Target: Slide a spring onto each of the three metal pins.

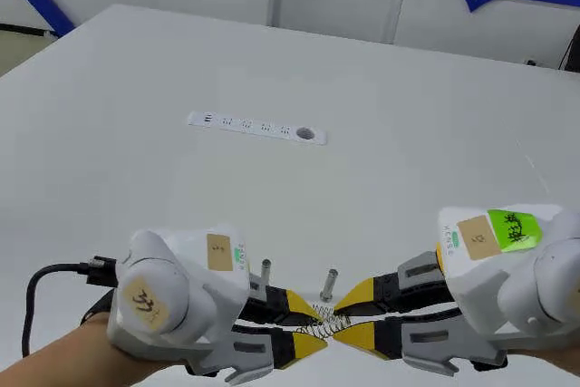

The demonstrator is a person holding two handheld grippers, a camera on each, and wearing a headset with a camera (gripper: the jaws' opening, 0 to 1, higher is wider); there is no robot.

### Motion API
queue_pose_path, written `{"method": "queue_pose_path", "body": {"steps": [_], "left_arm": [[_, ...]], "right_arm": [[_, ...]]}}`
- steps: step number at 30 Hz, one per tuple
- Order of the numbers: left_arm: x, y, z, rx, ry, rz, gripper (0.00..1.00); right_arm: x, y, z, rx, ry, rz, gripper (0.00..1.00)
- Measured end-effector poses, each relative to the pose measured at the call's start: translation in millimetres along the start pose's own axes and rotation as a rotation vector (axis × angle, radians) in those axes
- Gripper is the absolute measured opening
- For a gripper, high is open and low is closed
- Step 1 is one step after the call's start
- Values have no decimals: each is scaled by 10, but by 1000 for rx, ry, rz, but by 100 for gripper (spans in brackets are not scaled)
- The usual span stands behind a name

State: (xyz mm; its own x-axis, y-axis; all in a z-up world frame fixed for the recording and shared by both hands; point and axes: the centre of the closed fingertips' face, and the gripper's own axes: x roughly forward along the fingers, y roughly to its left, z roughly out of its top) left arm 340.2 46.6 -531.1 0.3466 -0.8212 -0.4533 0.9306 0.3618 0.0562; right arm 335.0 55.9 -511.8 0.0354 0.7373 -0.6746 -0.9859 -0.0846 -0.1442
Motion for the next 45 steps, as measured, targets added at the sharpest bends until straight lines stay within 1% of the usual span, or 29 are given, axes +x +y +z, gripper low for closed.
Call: {"method": "queue_pose_path", "body": {"steps": [2,5,6,9,10,11,14,19,22,26,29,31,34,38,42,43,45], "left_arm": [[1,-5,5,13,-6,1,9],[-4,-7,18,10,-18,3,9],[-10,8,26,0,-27,11,9],[-17,15,44,-22,-43,12,9],[-21,16,51,-28,-49,13,9],[-28,24,65,-45,-61,14,9],[-38,34,91,-64,-81,15,9],[-51,53,129,-83,-104,19,8],[-65,72,149,-95,-118,26,8],[-74,80,157,-106,-133,33,8],[-87,95,158,-114,-145,41,8],[-97,101,169,-117,-155,46,8],[-97,101,180,-111,-154,47,8],[-95,112,181,-113,-154,47,8],[-100,110,176,-115,-152,45,8],[-102,111,178,-114,-154,48,8],[-104,110,193,-121,-162,47,8]], "right_arm": [[-4,-5,6,15,-11,9,10],[-16,-12,21,86,-49,23,10],[-22,-35,24,98,-62,16,10],[-39,-45,67,162,-109,21,10],[-46,-56,84,170,-124,20,10],[-56,-65,109,191,-146,17,10],[-76,-96,148,221,-182,9,10],[-93,-131,207,256,-225,8,10],[-99,-139,233,252,-232,3,10],[-100,-158,248,264,-244,-1,11],[-110,-180,236,273,-245,-7,11],[-130,-205,235,305,-261,-12,11],[-135,-209,242,326,-275,-14,11],[-134,-223,208,340,-269,-23,14],[-146,-213,188,370,-280,-15,14],[-149,-213,201,377,-290,-13,14],[-140,-202,200,392,-290,-7,14]]}}
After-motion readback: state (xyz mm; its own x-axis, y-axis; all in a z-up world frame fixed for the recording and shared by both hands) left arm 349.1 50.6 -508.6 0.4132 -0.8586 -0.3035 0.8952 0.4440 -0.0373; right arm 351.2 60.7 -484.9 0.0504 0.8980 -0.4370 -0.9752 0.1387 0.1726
